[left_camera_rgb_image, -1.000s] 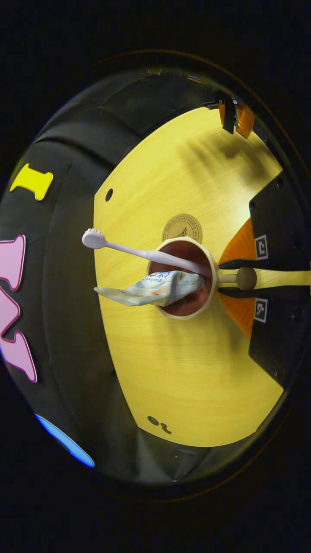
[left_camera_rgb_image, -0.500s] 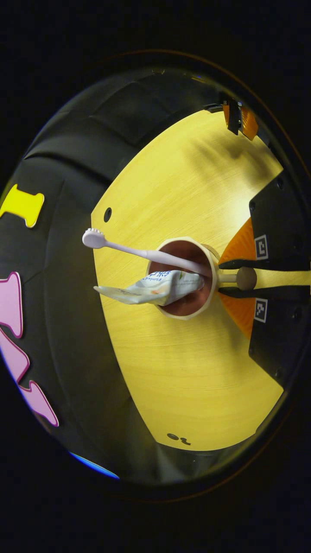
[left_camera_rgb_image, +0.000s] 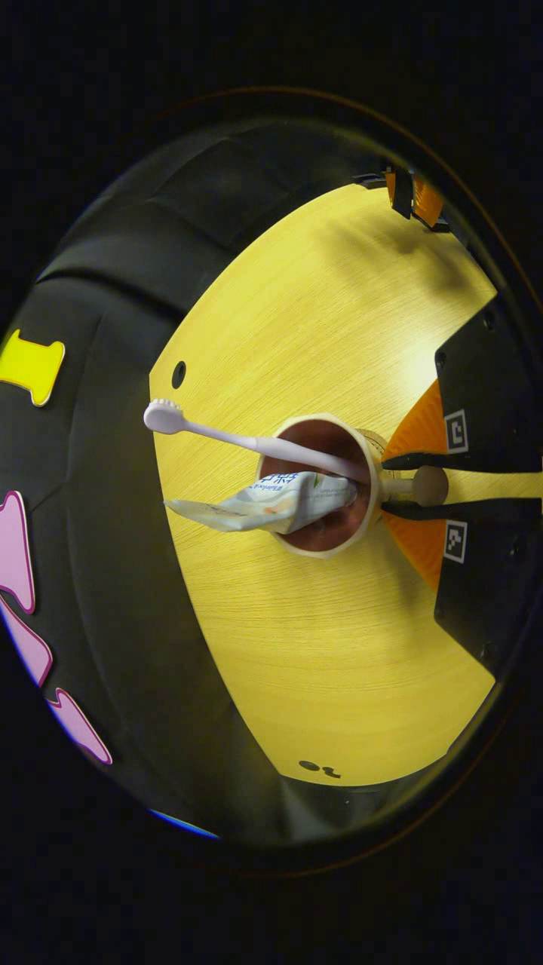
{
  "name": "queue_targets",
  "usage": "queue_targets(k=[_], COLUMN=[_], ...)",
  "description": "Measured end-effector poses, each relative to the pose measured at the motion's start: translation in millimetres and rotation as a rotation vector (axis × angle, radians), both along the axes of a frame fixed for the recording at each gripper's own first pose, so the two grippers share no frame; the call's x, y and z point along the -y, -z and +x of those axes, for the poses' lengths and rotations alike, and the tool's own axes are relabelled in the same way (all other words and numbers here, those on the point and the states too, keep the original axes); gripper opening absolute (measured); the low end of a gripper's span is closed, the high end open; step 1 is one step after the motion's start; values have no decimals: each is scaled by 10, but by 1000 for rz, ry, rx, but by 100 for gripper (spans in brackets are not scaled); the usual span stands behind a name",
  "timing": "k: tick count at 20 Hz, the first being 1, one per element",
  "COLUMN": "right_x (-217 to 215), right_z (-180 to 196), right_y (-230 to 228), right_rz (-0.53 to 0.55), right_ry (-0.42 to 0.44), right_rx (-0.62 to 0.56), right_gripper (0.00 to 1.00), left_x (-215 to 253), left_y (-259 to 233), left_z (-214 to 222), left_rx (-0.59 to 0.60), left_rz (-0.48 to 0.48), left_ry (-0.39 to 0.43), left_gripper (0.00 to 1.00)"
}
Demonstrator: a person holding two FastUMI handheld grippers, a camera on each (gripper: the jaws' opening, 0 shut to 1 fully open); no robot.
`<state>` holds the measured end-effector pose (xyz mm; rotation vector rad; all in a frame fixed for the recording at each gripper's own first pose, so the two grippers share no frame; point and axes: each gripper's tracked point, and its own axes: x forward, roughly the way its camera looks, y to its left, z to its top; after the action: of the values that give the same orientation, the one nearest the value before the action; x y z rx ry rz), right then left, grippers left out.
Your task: Put the toothbrush and toothpaste on the desktop into the cup, then pick up the cup and place it on the coaster on the desktop.
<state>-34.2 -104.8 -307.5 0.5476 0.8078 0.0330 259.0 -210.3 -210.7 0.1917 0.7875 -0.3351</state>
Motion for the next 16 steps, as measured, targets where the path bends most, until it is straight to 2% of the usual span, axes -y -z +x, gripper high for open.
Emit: queue_targets(k=[7, 9, 12, 14, 16], right_x=[64, 68, 49, 38, 27], right_z=[15, 22, 21, 18, 28], right_y=[25, 25, 36, 32, 23], right_rz=[11, 13, 16, 16, 14], right_ry=[2, 1, -6, -11, -16], right_rx=[-12, -13, -16, -17, -16], right_gripper=[63, 63, 63, 63, 63], left_x=[-23, -40, -54, -62, -111], left_y=[4, 3, 0, -38, -59], left_z=[38, 58, 45, 25, 3], left_rx=[9, 16, 18, 30, 41], left_rz=[19, 49, 40, 33, 48], left_ry=[-5, -29, -25, -17, -19], left_gripper=[18, 28, 76, 100, 100])
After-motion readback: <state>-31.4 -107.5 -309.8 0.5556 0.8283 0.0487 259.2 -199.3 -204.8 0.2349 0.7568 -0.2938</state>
